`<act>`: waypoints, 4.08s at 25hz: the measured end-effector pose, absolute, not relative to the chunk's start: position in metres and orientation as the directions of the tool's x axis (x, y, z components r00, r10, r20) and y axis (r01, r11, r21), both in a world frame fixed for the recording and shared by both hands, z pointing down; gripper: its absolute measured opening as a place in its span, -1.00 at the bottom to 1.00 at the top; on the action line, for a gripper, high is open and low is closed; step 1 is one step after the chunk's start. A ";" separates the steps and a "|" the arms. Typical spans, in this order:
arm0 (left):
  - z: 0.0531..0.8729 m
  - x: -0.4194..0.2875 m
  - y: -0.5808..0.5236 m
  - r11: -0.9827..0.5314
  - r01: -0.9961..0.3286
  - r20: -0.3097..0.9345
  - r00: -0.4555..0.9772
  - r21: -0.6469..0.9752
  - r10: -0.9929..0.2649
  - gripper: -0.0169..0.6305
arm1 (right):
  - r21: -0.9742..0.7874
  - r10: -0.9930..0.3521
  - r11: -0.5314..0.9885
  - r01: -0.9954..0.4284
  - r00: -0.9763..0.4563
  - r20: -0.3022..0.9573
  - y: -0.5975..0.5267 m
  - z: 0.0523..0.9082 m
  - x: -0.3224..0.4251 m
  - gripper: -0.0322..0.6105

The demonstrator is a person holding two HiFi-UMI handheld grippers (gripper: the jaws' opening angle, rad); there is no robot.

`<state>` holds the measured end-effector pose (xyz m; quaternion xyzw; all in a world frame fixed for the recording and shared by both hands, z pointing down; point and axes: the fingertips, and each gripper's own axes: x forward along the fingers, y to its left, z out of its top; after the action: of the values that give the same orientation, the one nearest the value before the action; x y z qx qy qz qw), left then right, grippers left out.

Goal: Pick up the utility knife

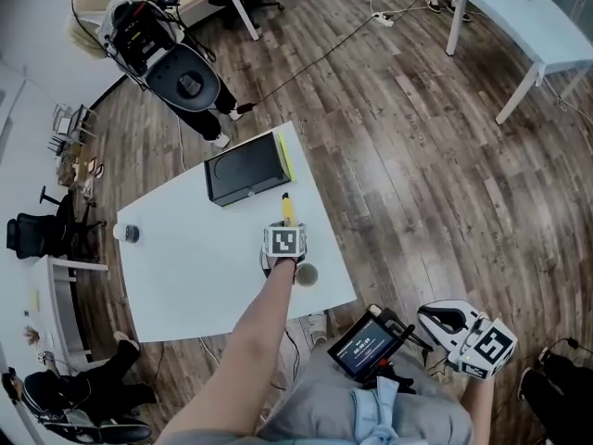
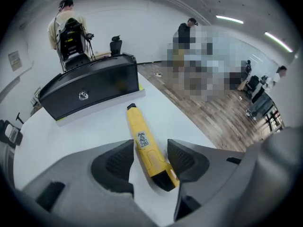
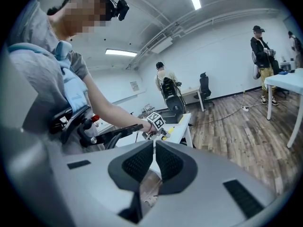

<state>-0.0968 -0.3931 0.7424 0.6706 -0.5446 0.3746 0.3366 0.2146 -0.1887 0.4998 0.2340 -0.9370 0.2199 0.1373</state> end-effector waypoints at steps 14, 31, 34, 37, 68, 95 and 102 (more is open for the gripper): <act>0.735 -0.101 -0.358 -0.890 -0.443 0.901 0.421 0.104 -0.104 -0.36 | -0.345 -0.406 0.767 -0.541 -0.826 0.392 -0.179 0.497 0.196 -0.80; 0.731 -0.092 -0.363 -0.854 -0.504 0.876 0.463 0.130 -0.140 -0.31 | -0.347 -0.393 0.770 -0.535 -0.827 0.402 -0.179 0.495 0.158 -0.80; 0.729 -0.084 -0.369 -0.854 -0.508 0.875 0.457 0.108 -0.160 -0.30 | -0.347 -0.396 0.767 -0.539 -0.824 0.405 -0.179 0.495 0.158 -0.80; 0.736 -0.075 -0.374 -0.862 -0.498 0.878 0.450 0.097 -0.160 -0.30 | -0.349 -0.398 0.764 -0.542 -0.822 0.407 -0.178 0.496 0.160 -0.80; 0.744 -0.064 -0.356 -0.906 -0.406 0.941 0.338 0.123 -0.023 -0.55 | -0.338 -0.420 0.756 -0.561 -0.811 0.407 -0.182 0.491 0.158 -0.80; 0.721 -0.074 -0.360 -0.837 -0.547 0.848 0.445 0.002 -0.288 -0.56 | -0.307 -0.433 0.767 -0.564 -0.807 0.401 -0.169 0.483 0.145 -0.80; 0.692 -0.077 -0.358 -0.801 -0.597 0.792 0.510 0.047 -0.335 -0.56 | -0.289 -0.427 0.786 -0.546 -0.818 0.384 -0.170 0.475 0.131 -0.80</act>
<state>-0.0766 -0.3579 0.6919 0.8544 -0.2727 0.4128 0.1590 0.1309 -0.1702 0.4749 0.2609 -0.9330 0.1969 0.1508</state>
